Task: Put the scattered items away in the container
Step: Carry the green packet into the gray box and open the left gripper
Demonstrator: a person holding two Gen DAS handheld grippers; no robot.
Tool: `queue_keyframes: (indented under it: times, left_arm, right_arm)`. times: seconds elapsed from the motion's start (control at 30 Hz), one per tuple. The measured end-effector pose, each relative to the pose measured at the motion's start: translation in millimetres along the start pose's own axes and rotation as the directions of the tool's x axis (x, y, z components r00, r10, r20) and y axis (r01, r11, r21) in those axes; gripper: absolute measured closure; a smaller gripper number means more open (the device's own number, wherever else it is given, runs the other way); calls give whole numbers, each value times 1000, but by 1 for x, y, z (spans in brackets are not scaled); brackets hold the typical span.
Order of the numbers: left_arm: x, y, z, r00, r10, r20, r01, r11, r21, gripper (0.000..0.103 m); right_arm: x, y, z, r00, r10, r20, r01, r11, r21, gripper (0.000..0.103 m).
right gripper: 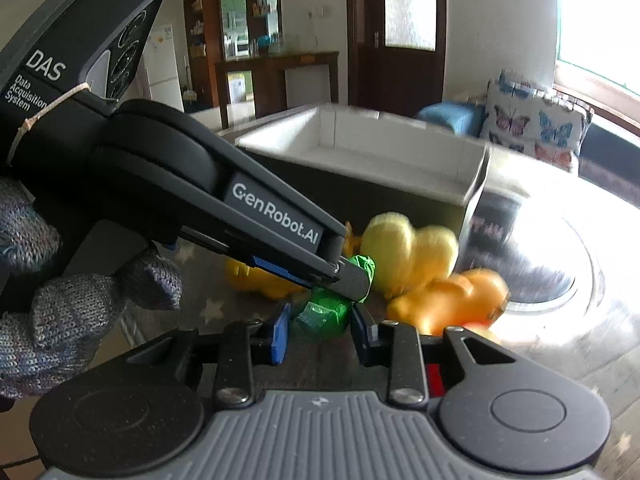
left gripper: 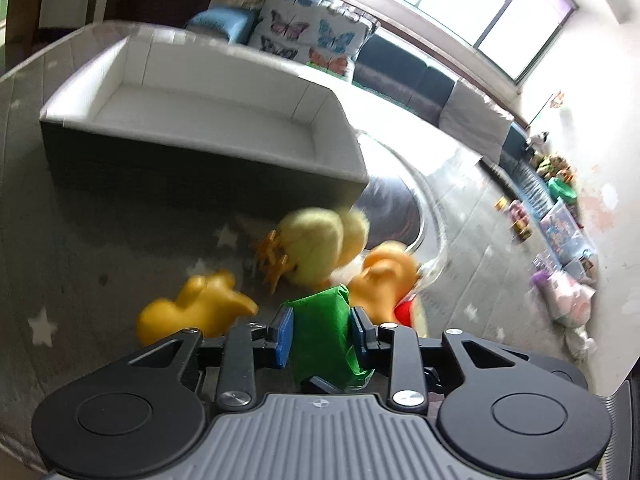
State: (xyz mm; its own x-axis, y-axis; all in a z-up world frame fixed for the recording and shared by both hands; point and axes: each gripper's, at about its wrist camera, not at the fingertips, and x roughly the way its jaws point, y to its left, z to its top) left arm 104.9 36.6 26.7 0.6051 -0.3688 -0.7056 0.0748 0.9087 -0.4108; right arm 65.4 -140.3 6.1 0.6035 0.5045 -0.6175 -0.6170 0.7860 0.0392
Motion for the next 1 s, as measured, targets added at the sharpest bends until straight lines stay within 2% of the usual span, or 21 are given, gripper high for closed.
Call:
queue_keyframes:
  times: [0.17, 0.4, 0.57, 0.7, 0.87, 1.0]
  left_arm:
    - [-5, -13, 31, 998, 3, 69, -5, 999, 31, 71]
    - [13, -20, 83, 992, -1, 125, -4, 999, 38, 73]
    - [48, -11, 119, 995, -16, 94, 17, 1000, -12, 73]
    - [76, 1, 135, 998, -20, 55, 23, 998, -59, 74]
    - [101, 16, 139, 1000, -26, 6, 26, 994, -106, 74]
    - [113, 22, 139, 1000, -19, -12, 18, 993, -114, 74]
  right_arm:
    - [-1, -15, 26, 997, -14, 70, 14, 1000, 2, 72]
    - [21, -47, 71, 990, -55, 131, 60, 998, -30, 72]
    - [55, -78, 96, 992, -72, 108, 74, 997, -20, 72]
    - [83, -95, 105, 995, -76, 63, 77, 997, -10, 72]
    - [109, -107, 104, 997, -77, 2, 77, 997, 5, 72]
    - [115, -109, 99, 997, -78, -16, 78, 997, 13, 71]
